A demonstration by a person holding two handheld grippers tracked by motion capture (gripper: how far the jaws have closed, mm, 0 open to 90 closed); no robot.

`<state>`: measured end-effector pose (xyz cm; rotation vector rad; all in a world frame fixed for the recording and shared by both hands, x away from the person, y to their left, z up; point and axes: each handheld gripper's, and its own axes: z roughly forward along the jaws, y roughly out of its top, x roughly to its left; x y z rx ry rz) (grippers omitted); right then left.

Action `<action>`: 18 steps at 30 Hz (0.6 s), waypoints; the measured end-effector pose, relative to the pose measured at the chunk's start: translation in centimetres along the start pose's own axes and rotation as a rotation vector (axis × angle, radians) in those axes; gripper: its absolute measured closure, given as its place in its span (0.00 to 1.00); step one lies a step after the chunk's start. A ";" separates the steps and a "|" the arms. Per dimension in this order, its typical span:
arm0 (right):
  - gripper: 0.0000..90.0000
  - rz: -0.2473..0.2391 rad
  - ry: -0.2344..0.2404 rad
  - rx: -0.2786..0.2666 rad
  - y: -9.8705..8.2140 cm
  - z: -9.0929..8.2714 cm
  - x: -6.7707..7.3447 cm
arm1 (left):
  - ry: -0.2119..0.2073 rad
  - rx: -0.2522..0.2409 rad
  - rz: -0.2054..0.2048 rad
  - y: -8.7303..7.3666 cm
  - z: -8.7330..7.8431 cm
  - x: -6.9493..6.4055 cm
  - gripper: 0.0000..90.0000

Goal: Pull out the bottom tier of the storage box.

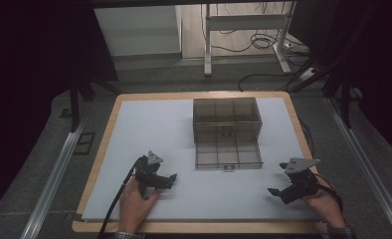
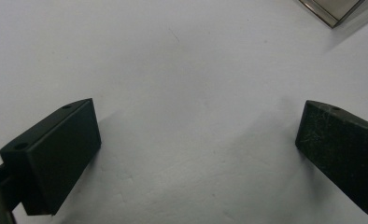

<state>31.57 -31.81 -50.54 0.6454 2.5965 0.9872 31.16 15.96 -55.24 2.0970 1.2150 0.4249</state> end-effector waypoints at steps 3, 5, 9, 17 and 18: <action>0.00 0.003 -0.010 -0.002 -0.3 -0.4 0.0 | 0.000 0.000 -0.001 0.0 0.0 0.0 0.00; 0.00 0.009 -0.016 -0.005 -0.5 -0.7 0.1 | 0.000 -0.001 -0.002 0.0 0.0 0.0 0.00; 0.00 0.020 -0.027 -0.006 -1.0 -1.1 0.2 | 0.000 0.000 0.000 0.0 0.0 0.0 0.00; 0.00 0.035 -0.038 -0.011 -1.7 -1.7 0.4 | 0.000 0.000 0.001 0.0 0.0 0.0 0.00; 0.00 0.035 -0.037 -0.010 -1.8 -1.8 0.5 | 0.000 0.000 -0.005 0.0 0.0 0.0 0.00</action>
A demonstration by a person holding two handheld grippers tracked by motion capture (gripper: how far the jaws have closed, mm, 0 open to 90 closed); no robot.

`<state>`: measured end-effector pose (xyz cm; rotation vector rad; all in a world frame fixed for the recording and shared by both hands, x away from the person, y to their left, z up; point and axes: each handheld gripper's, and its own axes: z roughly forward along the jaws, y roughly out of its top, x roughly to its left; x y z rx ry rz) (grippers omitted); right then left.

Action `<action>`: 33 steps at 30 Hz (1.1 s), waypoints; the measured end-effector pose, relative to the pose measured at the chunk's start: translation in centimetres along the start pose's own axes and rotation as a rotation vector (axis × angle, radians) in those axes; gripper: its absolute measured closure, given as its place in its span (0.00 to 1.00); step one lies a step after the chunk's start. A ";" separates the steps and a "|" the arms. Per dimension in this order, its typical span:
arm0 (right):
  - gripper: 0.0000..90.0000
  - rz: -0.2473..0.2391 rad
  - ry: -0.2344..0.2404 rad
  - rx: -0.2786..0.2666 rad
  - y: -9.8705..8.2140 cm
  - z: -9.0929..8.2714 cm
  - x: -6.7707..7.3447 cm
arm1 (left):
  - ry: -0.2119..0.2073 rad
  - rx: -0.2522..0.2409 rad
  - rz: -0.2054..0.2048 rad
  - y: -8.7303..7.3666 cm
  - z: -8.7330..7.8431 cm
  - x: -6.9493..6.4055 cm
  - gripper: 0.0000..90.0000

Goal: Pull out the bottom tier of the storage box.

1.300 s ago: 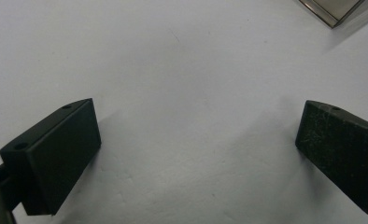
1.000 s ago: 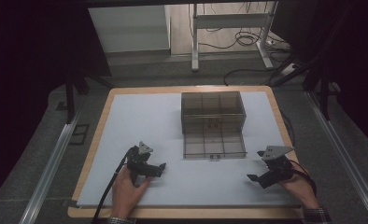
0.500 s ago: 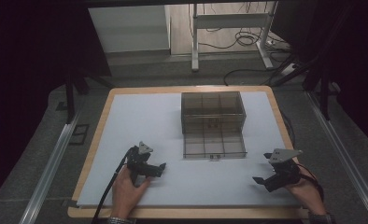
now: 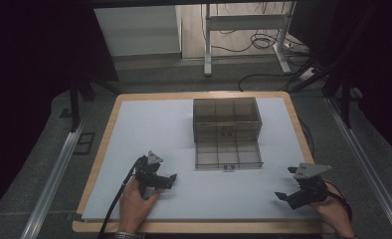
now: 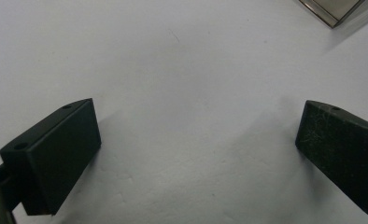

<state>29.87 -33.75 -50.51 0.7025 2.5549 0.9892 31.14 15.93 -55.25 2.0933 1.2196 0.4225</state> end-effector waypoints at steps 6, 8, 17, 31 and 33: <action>0.00 0.016 -0.002 0.004 -0.7 0.0 0.2 | 0.000 0.001 0.001 0.0 0.0 0.0 0.00; 0.00 0.022 0.000 0.001 -1.0 -0.1 0.2 | 0.000 0.000 0.005 0.0 0.0 0.0 0.00; 0.00 0.051 0.000 0.000 -2.1 -0.1 0.3 | 0.000 0.000 0.004 0.0 0.0 0.0 0.00; 0.00 0.091 0.010 -0.018 -3.4 0.3 0.3 | 0.000 0.000 0.004 0.0 0.0 0.0 0.00; 0.00 0.089 0.008 -0.027 -3.5 0.3 0.3 | 0.000 0.000 0.005 0.0 0.0 0.0 0.00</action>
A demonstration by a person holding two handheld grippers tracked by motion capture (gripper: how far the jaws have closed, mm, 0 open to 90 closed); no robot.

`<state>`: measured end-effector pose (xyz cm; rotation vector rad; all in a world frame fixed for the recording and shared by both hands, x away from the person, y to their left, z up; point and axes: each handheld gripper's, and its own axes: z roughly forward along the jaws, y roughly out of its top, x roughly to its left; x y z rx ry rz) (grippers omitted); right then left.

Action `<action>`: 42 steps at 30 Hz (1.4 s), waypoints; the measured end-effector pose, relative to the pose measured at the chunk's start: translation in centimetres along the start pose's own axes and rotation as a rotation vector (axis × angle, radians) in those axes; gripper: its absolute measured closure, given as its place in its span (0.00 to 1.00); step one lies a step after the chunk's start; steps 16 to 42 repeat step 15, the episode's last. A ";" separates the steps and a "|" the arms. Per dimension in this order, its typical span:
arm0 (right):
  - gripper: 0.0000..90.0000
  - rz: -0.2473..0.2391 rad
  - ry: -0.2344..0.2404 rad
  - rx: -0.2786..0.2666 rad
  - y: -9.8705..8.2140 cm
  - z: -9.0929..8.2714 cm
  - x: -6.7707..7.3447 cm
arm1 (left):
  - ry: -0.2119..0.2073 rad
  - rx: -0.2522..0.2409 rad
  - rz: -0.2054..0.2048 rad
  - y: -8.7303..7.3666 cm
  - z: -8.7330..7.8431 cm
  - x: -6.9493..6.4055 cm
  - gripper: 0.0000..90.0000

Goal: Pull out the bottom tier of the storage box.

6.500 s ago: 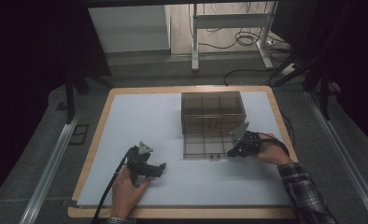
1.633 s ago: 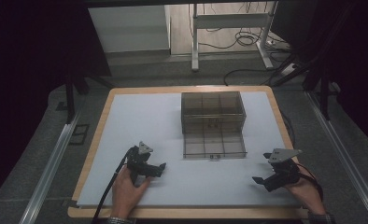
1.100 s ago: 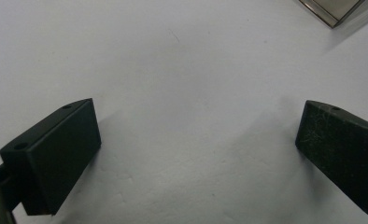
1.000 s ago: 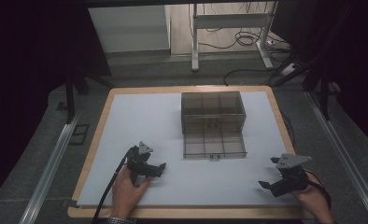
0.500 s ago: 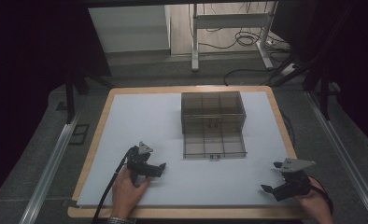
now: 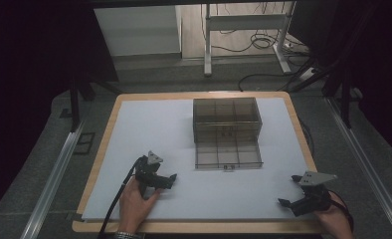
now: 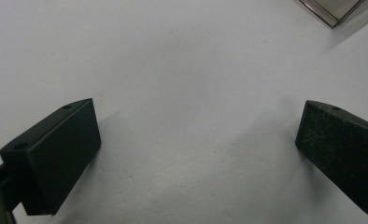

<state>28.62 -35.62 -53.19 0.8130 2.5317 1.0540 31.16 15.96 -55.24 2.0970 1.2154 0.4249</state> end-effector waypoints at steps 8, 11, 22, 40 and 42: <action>0.00 -0.002 -0.002 -0.012 -0.2 0.0 0.1 | 0.000 0.001 0.001 0.0 0.0 0.0 0.00; 0.00 -0.003 0.000 -0.014 -0.3 0.0 0.0 | 0.000 0.001 0.001 0.0 0.0 0.0 0.00; 0.00 -0.002 0.001 -0.015 -0.3 0.0 0.0 | 0.000 0.001 -0.003 0.0 0.0 0.0 0.00; 0.00 -0.002 0.001 -0.015 -0.3 0.0 0.0 | 0.000 0.001 -0.003 0.0 0.0 0.0 0.00; 0.00 -0.002 0.001 -0.015 -0.3 0.0 0.0 | 0.000 0.001 -0.003 0.0 0.0 0.0 0.00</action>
